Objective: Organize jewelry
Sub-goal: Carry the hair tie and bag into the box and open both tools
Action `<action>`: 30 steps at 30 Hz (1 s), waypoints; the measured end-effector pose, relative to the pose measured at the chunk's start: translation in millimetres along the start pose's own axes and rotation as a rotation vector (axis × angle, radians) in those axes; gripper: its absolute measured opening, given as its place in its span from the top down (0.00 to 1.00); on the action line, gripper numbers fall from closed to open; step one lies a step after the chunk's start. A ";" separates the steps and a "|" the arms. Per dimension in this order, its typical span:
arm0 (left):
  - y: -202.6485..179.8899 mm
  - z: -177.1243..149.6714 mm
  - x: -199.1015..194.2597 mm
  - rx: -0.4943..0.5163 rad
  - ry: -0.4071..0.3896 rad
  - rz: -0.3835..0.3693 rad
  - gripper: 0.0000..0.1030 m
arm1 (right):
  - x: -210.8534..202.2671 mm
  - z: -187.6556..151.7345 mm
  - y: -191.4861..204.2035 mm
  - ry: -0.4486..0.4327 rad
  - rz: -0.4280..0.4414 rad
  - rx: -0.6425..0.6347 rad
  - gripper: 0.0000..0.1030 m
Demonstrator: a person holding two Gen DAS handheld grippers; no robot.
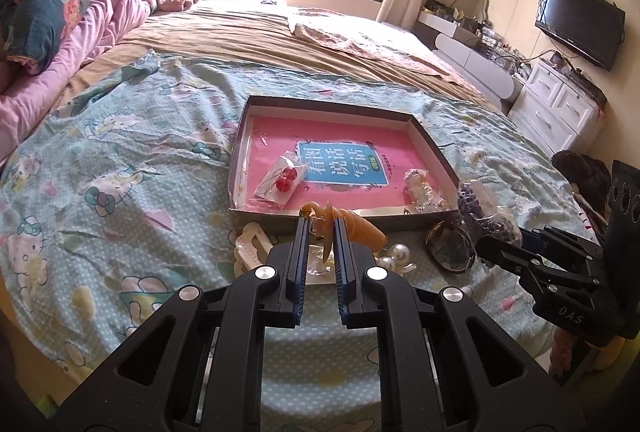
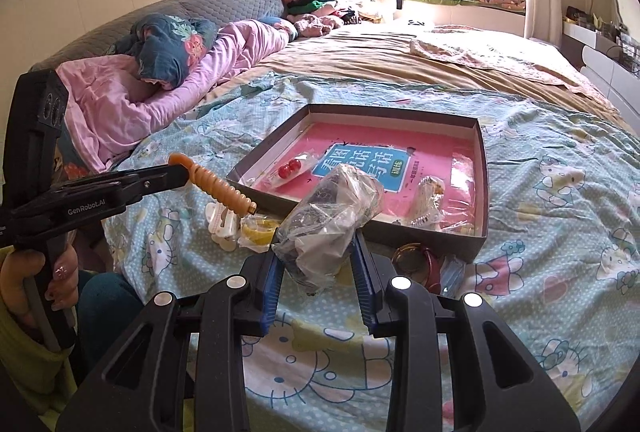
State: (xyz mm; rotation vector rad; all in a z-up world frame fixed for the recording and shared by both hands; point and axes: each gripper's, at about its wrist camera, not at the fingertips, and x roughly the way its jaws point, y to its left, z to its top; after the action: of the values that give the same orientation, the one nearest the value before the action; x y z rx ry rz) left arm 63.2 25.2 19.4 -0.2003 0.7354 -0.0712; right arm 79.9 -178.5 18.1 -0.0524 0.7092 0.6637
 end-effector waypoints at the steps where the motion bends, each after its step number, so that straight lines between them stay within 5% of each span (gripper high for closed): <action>1: -1.7 1.9 1.0 0.004 -0.001 0.000 0.94 | -0.4 0.8 -2.0 -0.003 -0.002 0.004 0.70; 30: -26.1 50.6 37.5 0.056 -0.016 -0.026 0.94 | -8.1 33.6 -59.1 -0.091 -0.120 0.056 0.71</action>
State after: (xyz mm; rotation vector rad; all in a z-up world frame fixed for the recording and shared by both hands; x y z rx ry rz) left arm 125.1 2.5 36.7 -0.1567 0.7138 -0.1143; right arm 129.4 -221.1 38.6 -0.0133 0.6316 0.5280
